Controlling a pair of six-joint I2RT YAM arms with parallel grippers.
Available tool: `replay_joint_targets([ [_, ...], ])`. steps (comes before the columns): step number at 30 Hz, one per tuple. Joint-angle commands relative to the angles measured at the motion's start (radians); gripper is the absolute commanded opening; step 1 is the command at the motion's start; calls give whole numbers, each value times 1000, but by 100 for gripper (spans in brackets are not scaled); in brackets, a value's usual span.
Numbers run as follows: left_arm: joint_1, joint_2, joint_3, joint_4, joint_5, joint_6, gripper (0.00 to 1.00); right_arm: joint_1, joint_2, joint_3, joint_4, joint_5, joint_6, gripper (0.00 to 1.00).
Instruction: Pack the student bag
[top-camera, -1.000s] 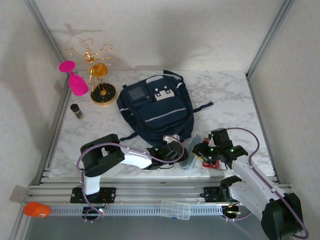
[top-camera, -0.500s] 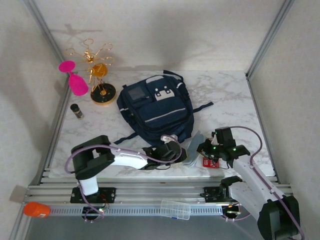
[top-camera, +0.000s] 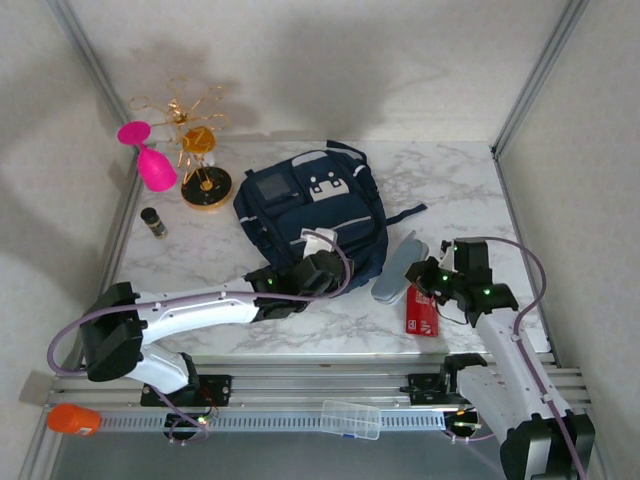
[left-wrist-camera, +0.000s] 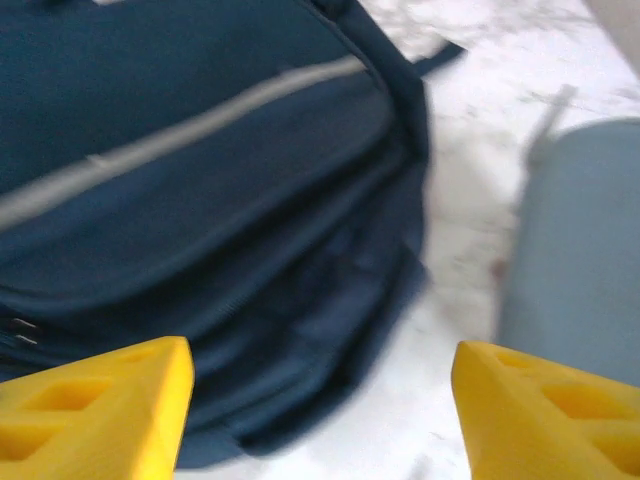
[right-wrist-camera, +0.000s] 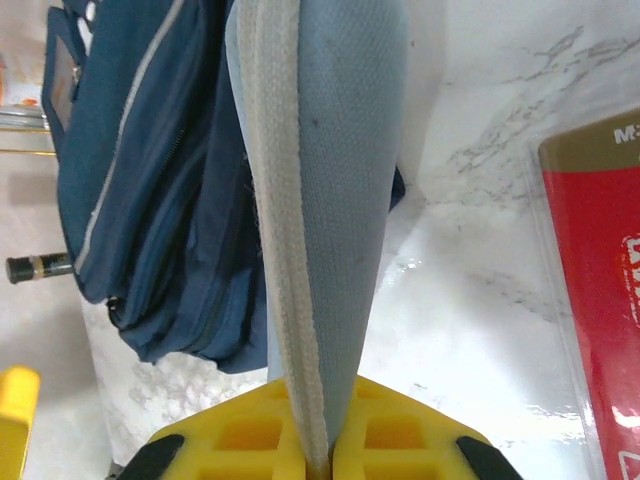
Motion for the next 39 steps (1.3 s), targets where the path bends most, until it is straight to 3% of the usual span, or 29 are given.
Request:
replay_joint_targets([
  [1, 22, 42, 28, -42, -42, 287, 76, -25, 13, 49, 23, -42, -13, 3],
  [9, 56, 204, 134, -69, -24, 529, 84, -71, 55, 48, 83, -95, -3, 2],
  [11, 71, 238, 158, -54, -85, 544, 84, -73, 64, 45, 97, -97, 0, 2],
  [16, 110, 302, 242, -87, -95, 573, 80, -76, 75, 37, 121, -103, 2, 2],
  [20, 155, 355, 276, -122, -102, 632, 69, -78, 95, 41, 127, -112, -9, 2],
  [24, 186, 374, 337, -190, -10, 656, 52, -81, 106, 51, 136, -121, -15, 2],
  [26, 186, 371, 349, -206, 72, 666, 48, -80, 114, 61, 136, -128, -21, 2],
  [35, 167, 412, 361, -262, 153, 673, 65, -81, 120, 73, 139, -131, -24, 1],
  [39, 170, 437, 350, -211, 56, 678, 65, -81, 121, 65, 152, -138, -19, 1],
])
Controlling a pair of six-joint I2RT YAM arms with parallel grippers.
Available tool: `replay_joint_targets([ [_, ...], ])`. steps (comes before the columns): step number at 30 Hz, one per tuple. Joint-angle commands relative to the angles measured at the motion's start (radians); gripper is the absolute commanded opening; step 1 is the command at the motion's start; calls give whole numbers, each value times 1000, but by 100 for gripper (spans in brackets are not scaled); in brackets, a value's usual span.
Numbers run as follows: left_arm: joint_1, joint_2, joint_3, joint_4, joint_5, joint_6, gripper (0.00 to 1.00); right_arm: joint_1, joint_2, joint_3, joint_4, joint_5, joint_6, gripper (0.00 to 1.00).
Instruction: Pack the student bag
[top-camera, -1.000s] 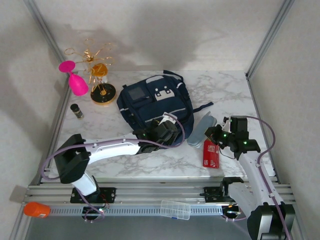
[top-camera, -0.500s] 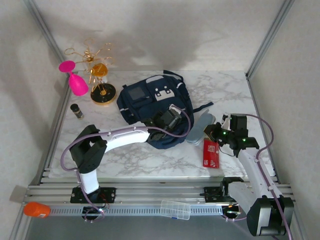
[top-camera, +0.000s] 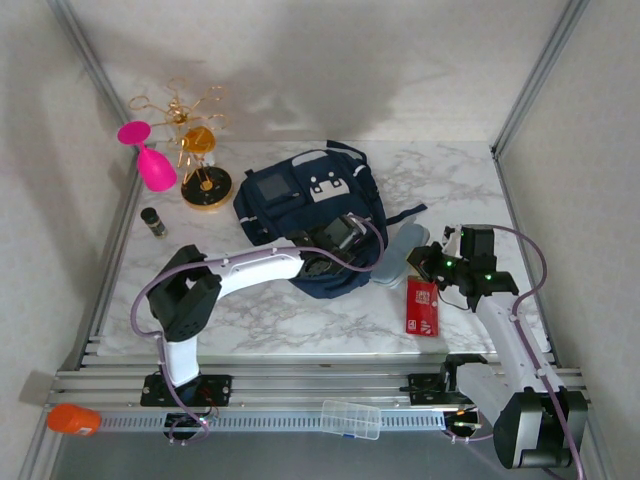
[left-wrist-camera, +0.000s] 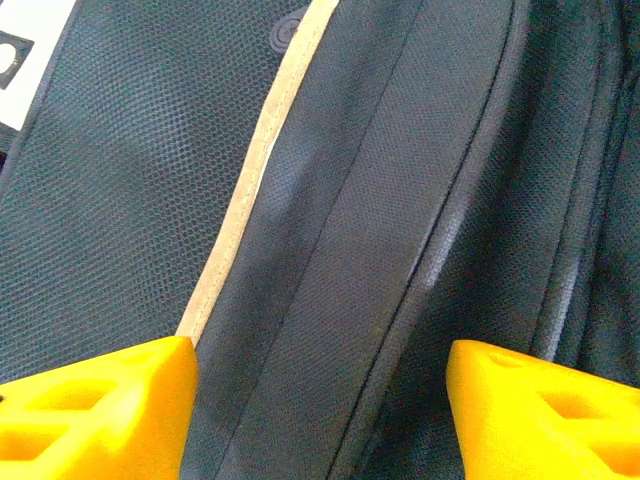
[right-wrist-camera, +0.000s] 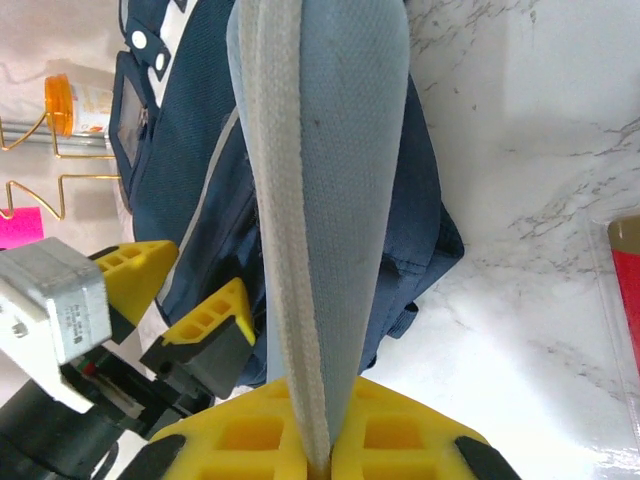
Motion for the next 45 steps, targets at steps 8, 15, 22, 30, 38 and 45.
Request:
replay_joint_targets([
  [8, 55, 83, 96, 18, -71, 37, 26, -6, 14, 27, 29, -30, -22, 0],
  [15, 54, 64, 225, -88, -18, 15, 0, -5, 16, 66, 29, -63, -18, 1],
  [22, 40, -7, 459, -198, -23, -177, 0, -6, 50, 90, 128, -113, 45, 2],
  [30, 37, 11, 635, -285, -21, -416, 0, 123, 257, 104, 487, -74, 216, 8],
  [38, 29, 34, 709, -301, -88, -601, 0, 263, 729, 311, 833, 37, 283, 10],
  [45, 44, 53, 741, -310, -141, -653, 0, 305, 891, 399, 857, 36, 271, 42],
])
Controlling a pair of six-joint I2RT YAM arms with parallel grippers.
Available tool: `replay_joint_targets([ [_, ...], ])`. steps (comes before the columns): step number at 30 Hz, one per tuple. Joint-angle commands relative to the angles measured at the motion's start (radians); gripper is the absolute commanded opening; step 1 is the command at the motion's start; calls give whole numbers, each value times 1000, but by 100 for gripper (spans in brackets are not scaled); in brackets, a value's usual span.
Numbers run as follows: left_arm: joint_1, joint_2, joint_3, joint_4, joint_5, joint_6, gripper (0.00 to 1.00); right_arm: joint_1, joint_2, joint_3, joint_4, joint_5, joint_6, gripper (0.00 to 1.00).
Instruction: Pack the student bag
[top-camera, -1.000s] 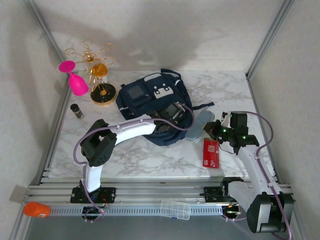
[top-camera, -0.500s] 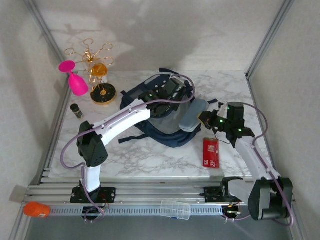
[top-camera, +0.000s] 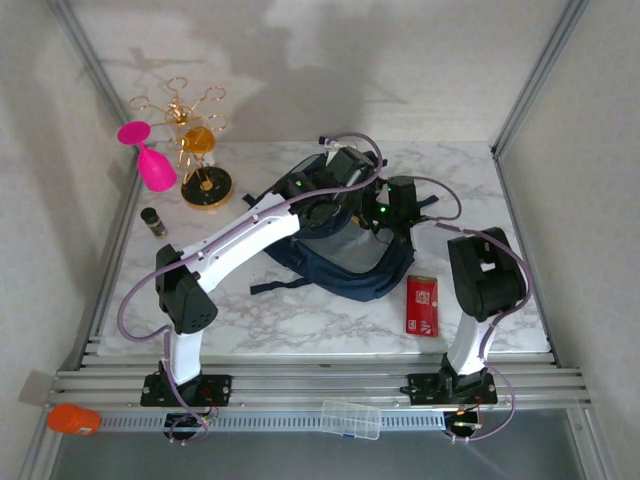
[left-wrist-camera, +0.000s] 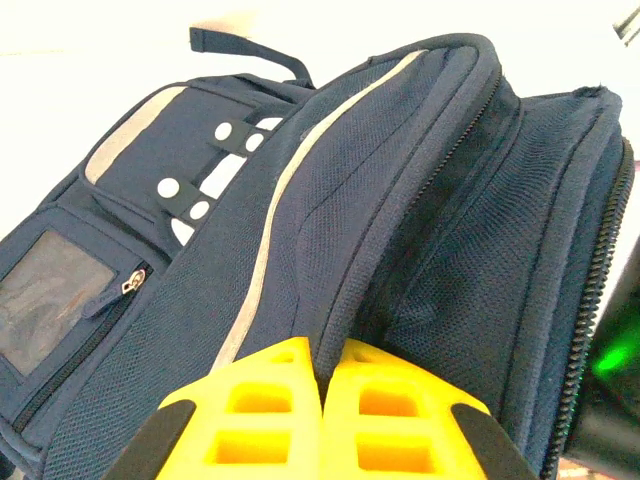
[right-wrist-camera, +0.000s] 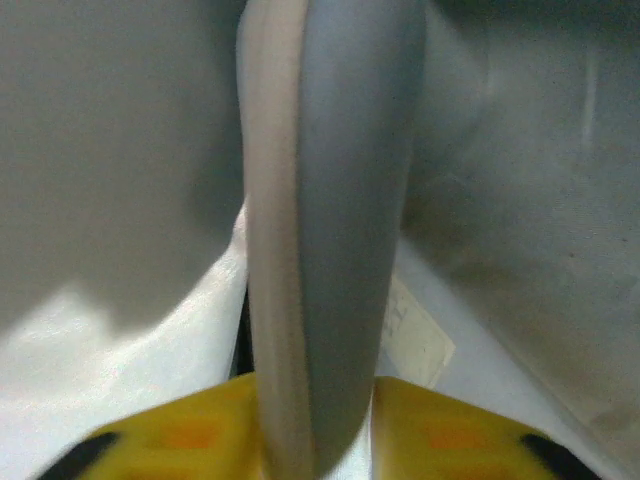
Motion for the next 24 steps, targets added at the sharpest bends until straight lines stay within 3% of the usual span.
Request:
replay_joint_targets([
  [1, 6, -11, 67, 70, -91, -79, 0, 3, -26, 13, 16, 17, -54, 46],
  [4, 8, -9, 42, 81, -87, -94, 0, -5, -120, -50, -94, 108, -108, 52],
  [7, 8, -17, 2, 123, -59, -103, 0, -12, -191, -107, -144, 160, -128, 53],
  [10, 8, -21, -16, 137, -58, -107, 0, -6, -166, -100, -175, 142, -127, 41],
  [14, 8, -32, -39, 150, -52, -118, 0, 28, -81, -55, -165, 143, -91, 17],
  [20, 8, -34, -54, 163, -53, -137, 0, 123, 44, 67, -87, 77, -64, 11],
  [24, 11, -40, -71, 162, -56, -139, 0, 107, -74, -1, -148, 138, -112, 10],
])
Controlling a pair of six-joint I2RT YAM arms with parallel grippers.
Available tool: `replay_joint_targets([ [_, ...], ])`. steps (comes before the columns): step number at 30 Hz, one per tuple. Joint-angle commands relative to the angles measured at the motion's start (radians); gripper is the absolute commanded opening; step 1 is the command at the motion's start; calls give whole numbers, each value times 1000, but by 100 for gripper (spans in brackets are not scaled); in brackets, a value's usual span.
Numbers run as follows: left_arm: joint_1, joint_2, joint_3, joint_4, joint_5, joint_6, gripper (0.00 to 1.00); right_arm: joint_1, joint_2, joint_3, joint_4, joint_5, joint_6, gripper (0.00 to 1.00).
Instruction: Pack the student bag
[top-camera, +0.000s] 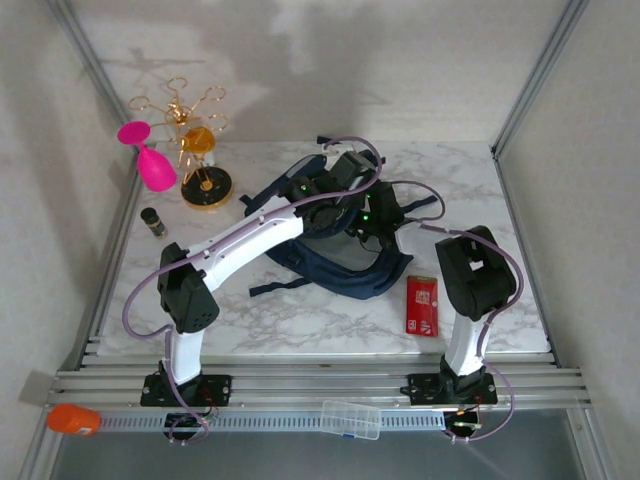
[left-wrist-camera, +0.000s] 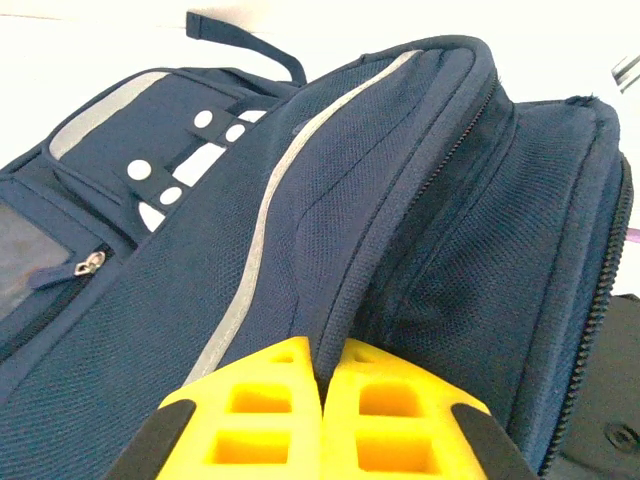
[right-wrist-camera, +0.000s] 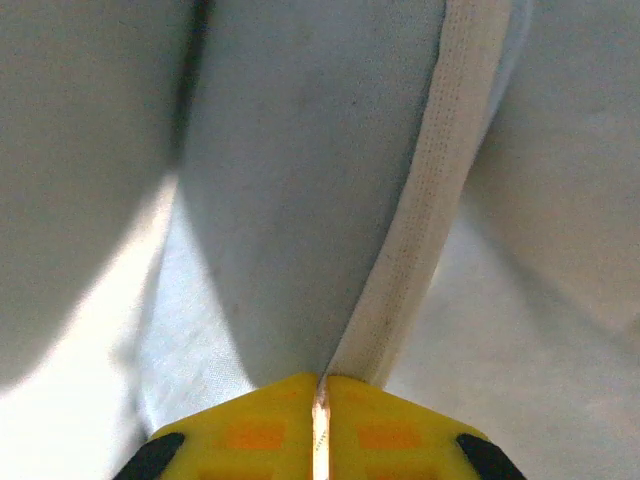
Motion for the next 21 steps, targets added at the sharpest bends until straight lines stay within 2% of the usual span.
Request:
replay_joint_targets([
  [1, 9, -49, -16, 78, -37, -35, 0, -18, -131, -60, -50, 30, -55, 11],
  [4, 9, -56, -77, 107, -13, -26, 14, -92, -291, -158, -158, 90, -121, 16],
  [6, 9, -56, -121, 157, 69, -18, 25, -165, -383, -208, -238, 108, -165, 18],
  [8, 9, -75, -173, 203, 163, -14, 31, -236, -458, -227, -320, 112, -206, 19],
  [10, 9, -137, -268, 257, 204, -37, 39, -270, -531, -232, -398, 140, -263, 20],
  [13, 6, -303, -487, 401, 320, -96, 51, -262, -615, -230, -483, 164, -337, 24],
  [14, 6, -372, -580, 460, 328, -117, 55, -255, -639, -227, -522, 180, -341, 24],
  [18, 47, -578, -845, 539, 242, -188, 66, -166, -744, -236, -595, 216, -347, 27],
  [21, 152, -619, -973, 523, 244, -263, 69, -50, -733, -241, -638, 213, -318, 31],
])
